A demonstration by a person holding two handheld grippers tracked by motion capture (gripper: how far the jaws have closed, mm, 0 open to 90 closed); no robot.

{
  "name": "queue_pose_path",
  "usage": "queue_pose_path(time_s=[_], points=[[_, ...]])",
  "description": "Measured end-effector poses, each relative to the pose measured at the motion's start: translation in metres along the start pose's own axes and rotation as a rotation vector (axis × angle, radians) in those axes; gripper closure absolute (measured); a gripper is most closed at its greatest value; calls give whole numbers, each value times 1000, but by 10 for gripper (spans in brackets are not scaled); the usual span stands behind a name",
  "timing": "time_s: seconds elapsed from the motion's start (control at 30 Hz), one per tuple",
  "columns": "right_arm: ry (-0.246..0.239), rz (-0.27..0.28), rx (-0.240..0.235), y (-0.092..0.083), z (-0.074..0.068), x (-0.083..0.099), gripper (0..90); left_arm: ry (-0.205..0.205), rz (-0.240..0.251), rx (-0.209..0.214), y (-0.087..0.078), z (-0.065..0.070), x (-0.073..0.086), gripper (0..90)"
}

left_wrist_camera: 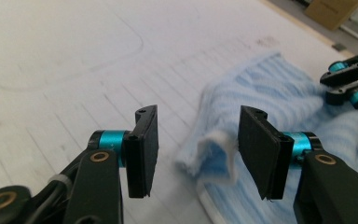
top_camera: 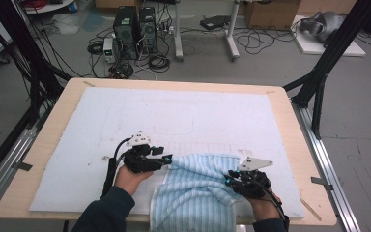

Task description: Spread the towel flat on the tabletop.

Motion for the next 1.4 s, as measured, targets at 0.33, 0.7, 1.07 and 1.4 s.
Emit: queue_pose_path(time_s=[0.33, 0.7, 1.07, 1.4], points=[[88, 68, 53, -4, 21, -12, 590, 33, -118, -51, 28, -7, 7, 546], [121, 60, 94, -1, 33, -12, 461, 185, -234, -127, 47, 6, 32, 593], [136, 19, 119, 13, 45, -17, 411, 187, -166, -142, 35, -6, 24, 872], [97, -108, 107, 56, 47, -48, 489, 66, -85, -161, 10, -47, 3, 872]])
Point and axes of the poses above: each handheld gripper's, and its own axes: y roughly forward along the jaws, x roughly out of its underside, z roughly to its right, the point moved 10 cm from there along y, roughly forward along the jaws, and after that the axes turned 13 degrees about -z, right-handed, at the moved point
